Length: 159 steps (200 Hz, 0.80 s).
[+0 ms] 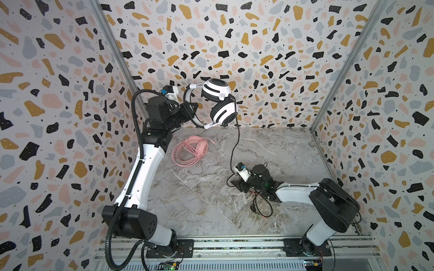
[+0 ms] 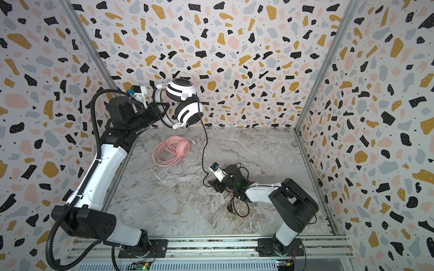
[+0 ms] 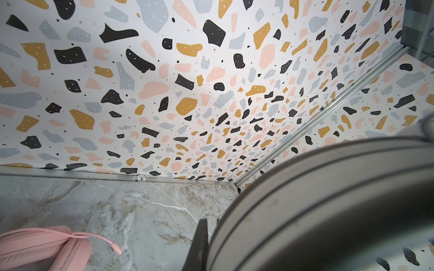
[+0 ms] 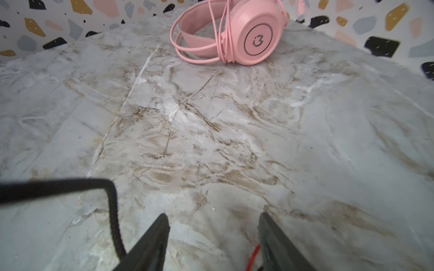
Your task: Wrap the headphones
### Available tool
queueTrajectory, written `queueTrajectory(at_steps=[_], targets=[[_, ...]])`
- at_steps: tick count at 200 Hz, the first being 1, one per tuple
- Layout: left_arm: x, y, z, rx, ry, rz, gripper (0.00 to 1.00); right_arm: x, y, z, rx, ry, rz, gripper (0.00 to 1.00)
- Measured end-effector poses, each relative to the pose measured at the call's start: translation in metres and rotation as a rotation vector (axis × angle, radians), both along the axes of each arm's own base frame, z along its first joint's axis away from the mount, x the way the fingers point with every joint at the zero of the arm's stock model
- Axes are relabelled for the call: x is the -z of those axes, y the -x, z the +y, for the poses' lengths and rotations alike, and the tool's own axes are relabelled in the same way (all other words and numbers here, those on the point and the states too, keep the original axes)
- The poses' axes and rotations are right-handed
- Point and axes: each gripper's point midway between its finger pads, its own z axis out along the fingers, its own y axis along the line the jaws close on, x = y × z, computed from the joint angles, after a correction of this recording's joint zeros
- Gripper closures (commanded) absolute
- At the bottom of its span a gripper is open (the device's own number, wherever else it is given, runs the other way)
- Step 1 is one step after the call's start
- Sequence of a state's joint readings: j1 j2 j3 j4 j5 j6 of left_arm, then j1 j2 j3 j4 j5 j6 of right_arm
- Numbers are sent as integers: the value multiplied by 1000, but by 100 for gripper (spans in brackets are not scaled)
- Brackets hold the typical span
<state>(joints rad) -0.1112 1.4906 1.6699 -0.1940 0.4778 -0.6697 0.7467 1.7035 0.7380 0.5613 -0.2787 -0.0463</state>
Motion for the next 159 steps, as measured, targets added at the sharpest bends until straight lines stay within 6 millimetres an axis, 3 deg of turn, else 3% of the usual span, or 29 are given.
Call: queueTrajectory(at_steps=[24, 50, 99, 118, 137, 159], targets=[[1, 1, 0, 8, 1, 6, 100, 10, 4, 7, -36, 5, 33, 39], [-3, 2, 1, 12, 1, 4, 100, 3, 11, 3, -44, -8, 29, 39], [-7, 1, 0, 24, 11, -6, 100, -45, 18, -23, -11, -91, -44, 39], [-7, 0, -1, 25, 11, -5, 100, -55, 23, -24, -17, -111, -61, 39], [-6, -3, -1, 26, 14, 0, 100, -53, 33, -16, -39, -95, -64, 39], [-4, -4, -1, 25, 21, 8, 100, -35, 42, -6, -67, -59, -42, 39]])
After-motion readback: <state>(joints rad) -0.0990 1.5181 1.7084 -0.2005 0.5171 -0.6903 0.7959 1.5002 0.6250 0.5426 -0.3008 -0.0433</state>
